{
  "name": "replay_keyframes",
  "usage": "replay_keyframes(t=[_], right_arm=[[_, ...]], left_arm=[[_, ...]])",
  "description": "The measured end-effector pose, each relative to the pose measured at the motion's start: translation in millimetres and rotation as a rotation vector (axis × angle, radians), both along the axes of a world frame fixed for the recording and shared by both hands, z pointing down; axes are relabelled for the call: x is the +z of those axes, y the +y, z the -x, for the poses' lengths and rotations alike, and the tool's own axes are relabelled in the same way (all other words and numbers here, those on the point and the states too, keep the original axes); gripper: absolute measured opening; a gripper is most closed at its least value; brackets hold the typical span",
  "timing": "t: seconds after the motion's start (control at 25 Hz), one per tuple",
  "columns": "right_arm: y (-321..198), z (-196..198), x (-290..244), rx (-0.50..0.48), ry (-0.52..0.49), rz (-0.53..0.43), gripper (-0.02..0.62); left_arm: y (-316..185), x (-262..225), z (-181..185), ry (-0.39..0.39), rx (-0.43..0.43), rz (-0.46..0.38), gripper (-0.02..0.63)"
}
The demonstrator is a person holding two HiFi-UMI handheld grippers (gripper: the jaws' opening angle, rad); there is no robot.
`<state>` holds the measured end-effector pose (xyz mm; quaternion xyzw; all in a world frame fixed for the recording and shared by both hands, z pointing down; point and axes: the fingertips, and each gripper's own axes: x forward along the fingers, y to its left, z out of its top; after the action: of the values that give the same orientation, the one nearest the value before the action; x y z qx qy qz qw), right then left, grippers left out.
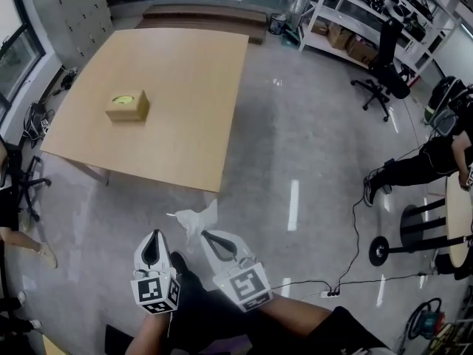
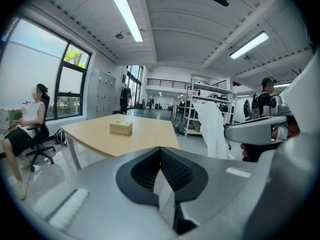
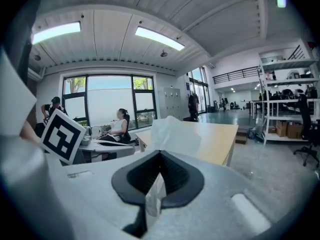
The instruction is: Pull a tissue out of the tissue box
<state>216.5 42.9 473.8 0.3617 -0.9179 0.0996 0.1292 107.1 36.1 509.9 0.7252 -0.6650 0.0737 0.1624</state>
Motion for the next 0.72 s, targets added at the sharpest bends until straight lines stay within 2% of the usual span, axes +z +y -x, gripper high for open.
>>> replay_keyframes(t=[0.32,0.72], right_arm=[[53.1,-54.2,2.9,-0.079,0.004,0.025,-0.008],[68.1,-76.0,7.6,-0.102,0.022,0.008,-0.009]], left_arm=[[29.3,0.3,-51.8,-0.013,-0.019,0.004,0.02],[36.5,14.4,-74.5,-0.02,-0.012,0.022,0.018]])
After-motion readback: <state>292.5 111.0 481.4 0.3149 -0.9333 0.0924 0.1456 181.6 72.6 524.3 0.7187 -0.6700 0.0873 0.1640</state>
